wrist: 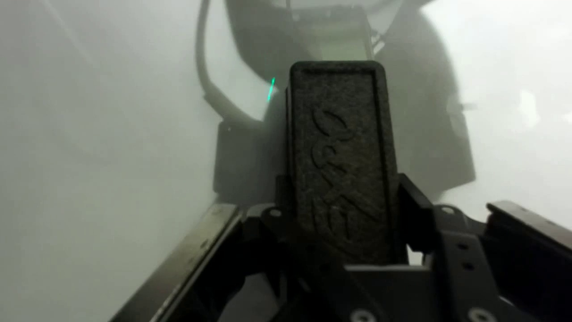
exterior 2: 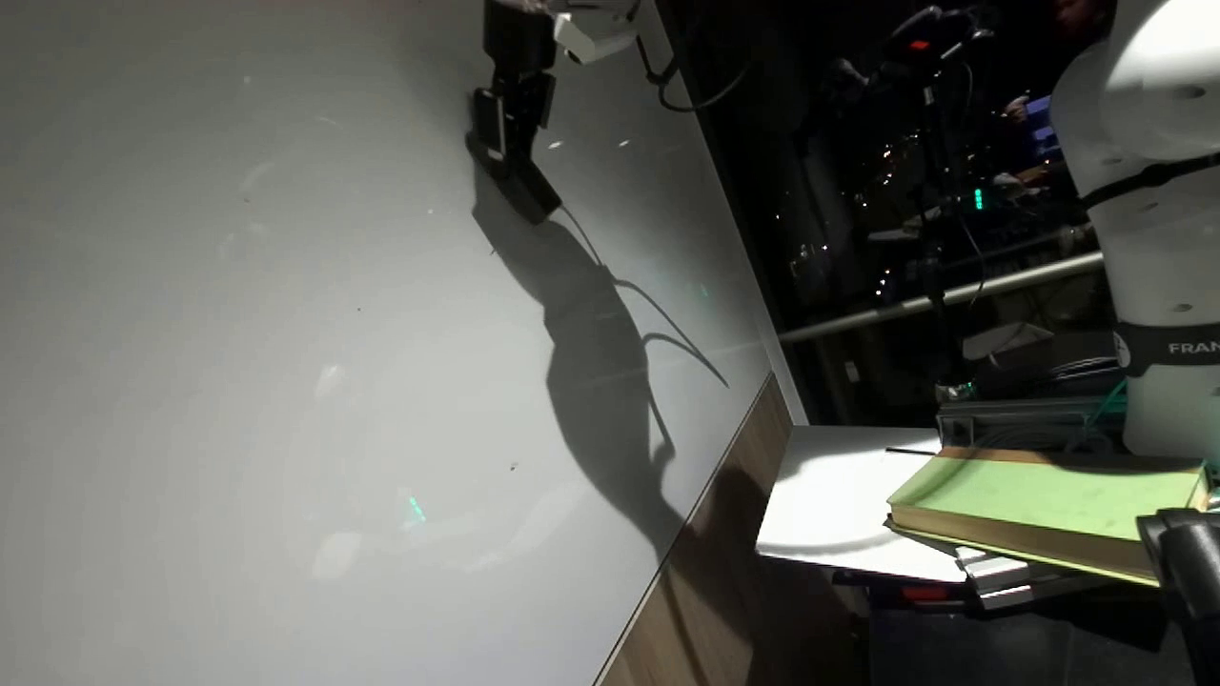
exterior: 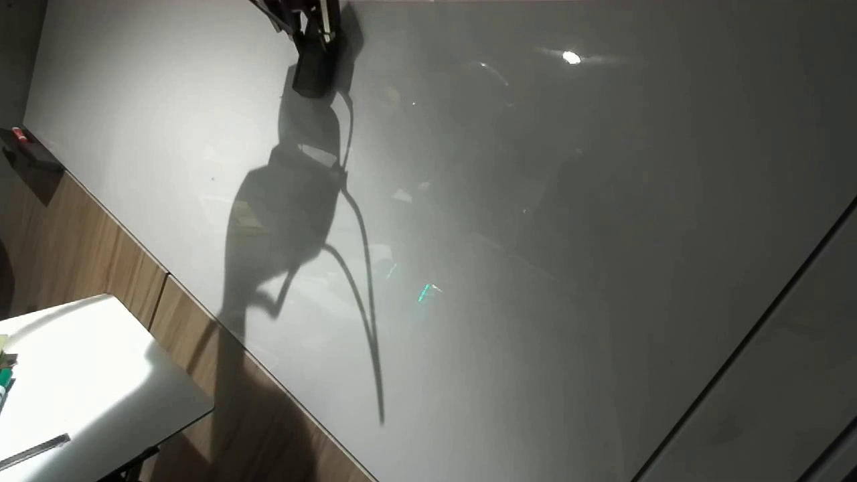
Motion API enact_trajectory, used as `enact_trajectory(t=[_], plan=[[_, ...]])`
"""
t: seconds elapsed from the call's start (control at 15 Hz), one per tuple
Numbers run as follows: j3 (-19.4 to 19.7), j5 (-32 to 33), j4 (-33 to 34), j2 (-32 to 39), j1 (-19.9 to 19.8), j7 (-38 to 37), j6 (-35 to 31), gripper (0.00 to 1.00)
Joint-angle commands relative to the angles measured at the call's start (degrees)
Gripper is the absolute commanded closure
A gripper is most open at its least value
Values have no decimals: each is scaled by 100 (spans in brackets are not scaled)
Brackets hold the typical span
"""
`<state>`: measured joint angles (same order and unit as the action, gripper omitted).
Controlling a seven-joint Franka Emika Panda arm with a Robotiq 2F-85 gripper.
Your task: Erase the words on the whiteboard
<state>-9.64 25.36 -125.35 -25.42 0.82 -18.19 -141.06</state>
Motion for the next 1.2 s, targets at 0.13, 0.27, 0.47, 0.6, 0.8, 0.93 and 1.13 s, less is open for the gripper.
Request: enact_trajectory(t=[0.13,0.27,0.47,0.6,0.8,0.93,1.13], plan=[[176,-922,-2138,-1076,246,694,414,69],[118,-967,-2857,-1296,269,690,446,69],[188,-901,-3898,-1285,193,691,85,69],[145,-827,-3562,-406,-3,687,-52,69],[195,-737,-3634,329,-219,672,-513,69],[182,-698,-3632,905,-341,595,-854,69],[185,-659,-3623,1626,-394,533,-1222,69]])
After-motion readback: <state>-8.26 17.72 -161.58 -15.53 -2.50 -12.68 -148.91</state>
